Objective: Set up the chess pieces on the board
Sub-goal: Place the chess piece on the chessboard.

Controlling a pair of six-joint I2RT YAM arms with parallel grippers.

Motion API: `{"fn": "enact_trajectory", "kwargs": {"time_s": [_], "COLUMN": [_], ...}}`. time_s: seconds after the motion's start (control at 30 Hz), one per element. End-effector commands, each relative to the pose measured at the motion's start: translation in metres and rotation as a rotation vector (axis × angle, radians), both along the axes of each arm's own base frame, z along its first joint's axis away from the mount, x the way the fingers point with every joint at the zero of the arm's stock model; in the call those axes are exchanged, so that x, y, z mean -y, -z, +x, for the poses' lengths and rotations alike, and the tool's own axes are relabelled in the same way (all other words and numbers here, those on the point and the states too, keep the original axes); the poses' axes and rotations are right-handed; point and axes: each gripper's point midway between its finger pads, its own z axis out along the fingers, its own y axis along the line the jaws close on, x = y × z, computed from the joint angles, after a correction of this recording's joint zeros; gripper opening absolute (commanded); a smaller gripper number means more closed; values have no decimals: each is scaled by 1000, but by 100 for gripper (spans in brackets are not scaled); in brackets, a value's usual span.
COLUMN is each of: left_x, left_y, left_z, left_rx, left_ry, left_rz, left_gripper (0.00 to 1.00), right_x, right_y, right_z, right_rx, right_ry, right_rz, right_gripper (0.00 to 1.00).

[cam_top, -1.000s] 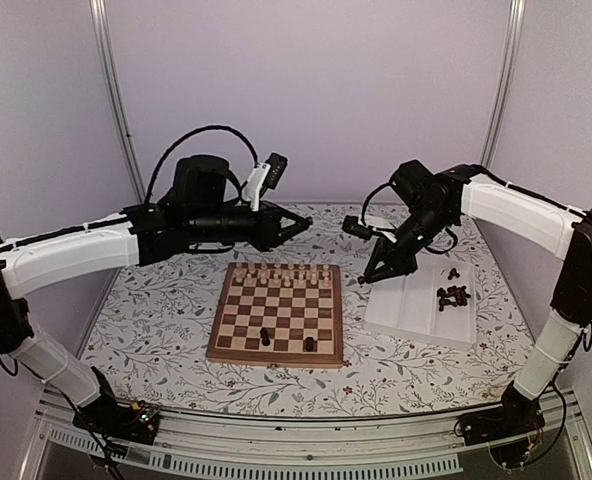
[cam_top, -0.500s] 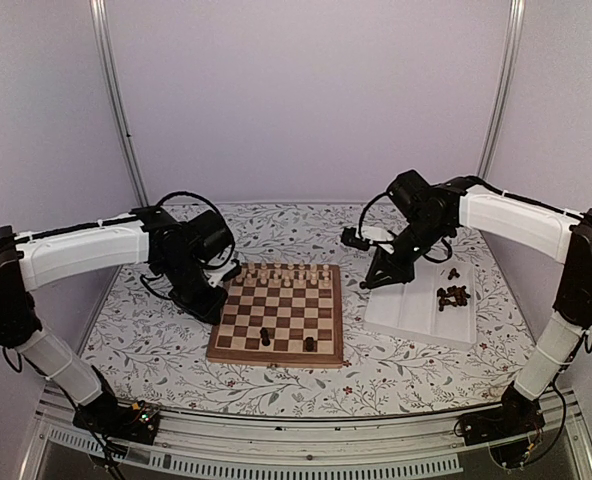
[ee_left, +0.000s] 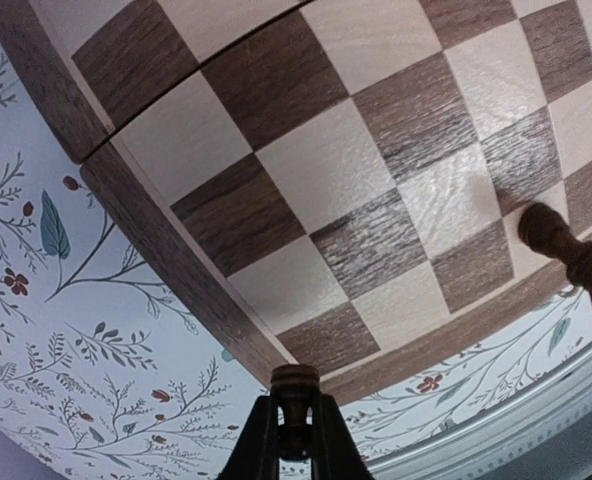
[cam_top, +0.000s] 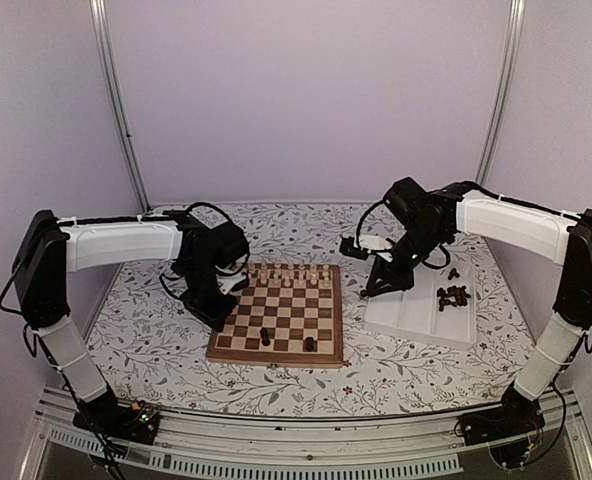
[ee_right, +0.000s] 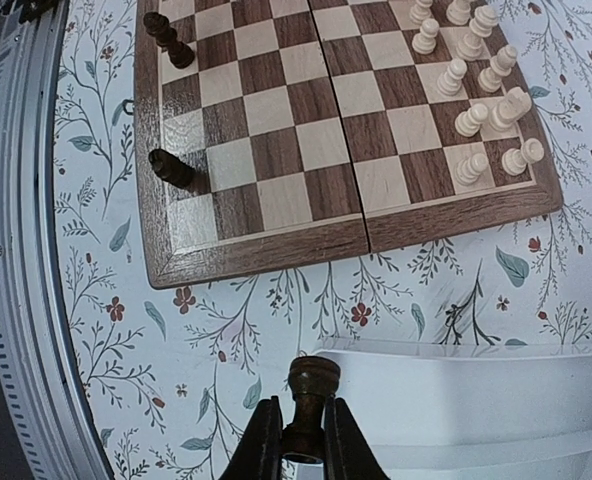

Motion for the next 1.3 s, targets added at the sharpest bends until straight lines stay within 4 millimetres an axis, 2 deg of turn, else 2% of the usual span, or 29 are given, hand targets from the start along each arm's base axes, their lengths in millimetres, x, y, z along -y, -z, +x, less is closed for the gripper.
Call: {"fn": "enact_trajectory", "kwargs": {"time_s": [0.0, 0.47, 0.8, 0.97, 1.07, 1.17, 1.27], "left_x": [12, 13, 15, 27, 37, 44, 38], "left_y": [4, 18, 14, -13, -44, -76, -101], "left_z": [13, 20, 27, 44, 56, 66, 84], "left_rx": [0, -14, 13, 105, 189, 282, 426], "left_ry": [18, 17, 14, 11, 27, 39, 16], "left_rz": [-28, 6, 8, -57, -131, -200, -212], "left_gripper": [7, 12, 30, 36, 38, 39, 40], "right_x": [0, -1, -1, -1, -3, -10, -20], "right_y": [1, 12, 15, 14, 11, 15, 23], "right_z": [-2, -2, -2, -3, -4, -13, -25], "right_rx": [16, -1, -2, -1, 9, 36, 75], "right_ry": [-3, -7, -10, -11, -21, -67, -132], "right_rz": [-10, -36, -49, -59, -65, -111, -170], "right_gripper": [8, 8, 8, 8, 8, 8, 8]}}
